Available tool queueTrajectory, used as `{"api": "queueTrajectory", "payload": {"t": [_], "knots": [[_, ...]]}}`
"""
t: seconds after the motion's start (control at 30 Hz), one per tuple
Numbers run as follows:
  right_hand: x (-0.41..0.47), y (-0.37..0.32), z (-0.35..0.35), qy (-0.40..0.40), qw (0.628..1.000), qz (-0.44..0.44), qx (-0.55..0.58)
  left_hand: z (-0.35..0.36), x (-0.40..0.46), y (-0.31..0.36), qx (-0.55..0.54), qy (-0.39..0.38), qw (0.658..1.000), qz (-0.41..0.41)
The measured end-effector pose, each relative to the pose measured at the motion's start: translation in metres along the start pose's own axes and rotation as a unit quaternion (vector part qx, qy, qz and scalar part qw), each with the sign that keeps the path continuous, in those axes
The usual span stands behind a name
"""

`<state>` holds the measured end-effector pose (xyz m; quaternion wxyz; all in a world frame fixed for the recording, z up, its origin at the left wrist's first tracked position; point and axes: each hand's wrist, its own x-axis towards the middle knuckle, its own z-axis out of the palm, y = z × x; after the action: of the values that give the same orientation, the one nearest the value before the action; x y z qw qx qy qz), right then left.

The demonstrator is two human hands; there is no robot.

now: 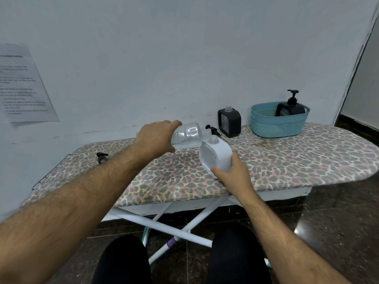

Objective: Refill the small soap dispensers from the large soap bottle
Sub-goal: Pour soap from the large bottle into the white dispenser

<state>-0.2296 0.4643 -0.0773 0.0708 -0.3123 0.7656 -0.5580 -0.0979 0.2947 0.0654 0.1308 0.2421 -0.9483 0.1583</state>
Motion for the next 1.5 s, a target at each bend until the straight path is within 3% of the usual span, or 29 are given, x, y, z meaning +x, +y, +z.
{"api": "queueTrajectory", "payload": {"t": [1.5], "knots": [[0.0045,0.0012,-0.0044,-0.02,1.0,-0.004,0.012,-0.0014,0.0001,0.0016,0.016,0.011,1.0,0.005]]}}
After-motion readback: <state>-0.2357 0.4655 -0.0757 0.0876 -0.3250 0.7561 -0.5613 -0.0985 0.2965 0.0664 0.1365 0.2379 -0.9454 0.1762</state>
